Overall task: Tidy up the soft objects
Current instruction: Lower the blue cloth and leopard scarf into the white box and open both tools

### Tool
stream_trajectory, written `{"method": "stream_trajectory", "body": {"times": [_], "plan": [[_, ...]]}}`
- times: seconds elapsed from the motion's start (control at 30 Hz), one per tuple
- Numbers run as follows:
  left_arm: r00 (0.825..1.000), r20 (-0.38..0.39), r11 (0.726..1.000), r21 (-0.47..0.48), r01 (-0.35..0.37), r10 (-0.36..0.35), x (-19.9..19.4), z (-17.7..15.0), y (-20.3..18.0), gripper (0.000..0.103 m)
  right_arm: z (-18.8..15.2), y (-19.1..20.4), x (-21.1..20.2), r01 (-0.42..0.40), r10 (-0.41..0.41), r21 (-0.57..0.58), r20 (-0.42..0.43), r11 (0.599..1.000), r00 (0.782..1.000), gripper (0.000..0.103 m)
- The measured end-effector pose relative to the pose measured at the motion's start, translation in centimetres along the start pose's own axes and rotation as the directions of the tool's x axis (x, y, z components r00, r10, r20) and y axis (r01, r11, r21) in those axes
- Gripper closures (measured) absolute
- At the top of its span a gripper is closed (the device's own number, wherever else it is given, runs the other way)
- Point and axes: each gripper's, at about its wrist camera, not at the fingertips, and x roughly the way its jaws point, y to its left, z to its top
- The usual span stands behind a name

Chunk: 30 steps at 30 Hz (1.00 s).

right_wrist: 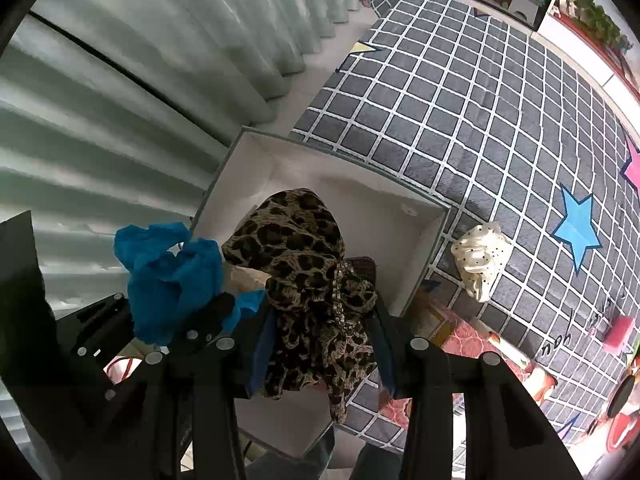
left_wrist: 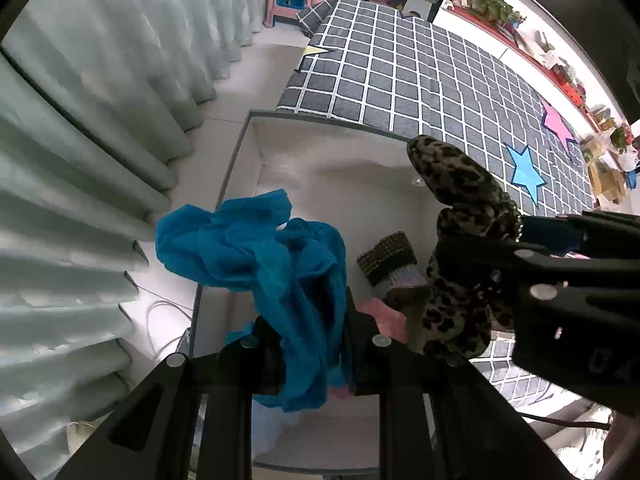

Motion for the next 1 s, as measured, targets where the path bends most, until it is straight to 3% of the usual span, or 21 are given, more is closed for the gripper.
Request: {"method": "stream_trajectory", "body": {"times": [1.0], "plan": [[0.999,-0.047,1.0,0.012,0.006,-0.005,1.7,0.0,-0.8,0.078,0.8,-1.1,2.1,-0.034,0.035,0.034,-0.029,0.999,0.999,0.058]]}}
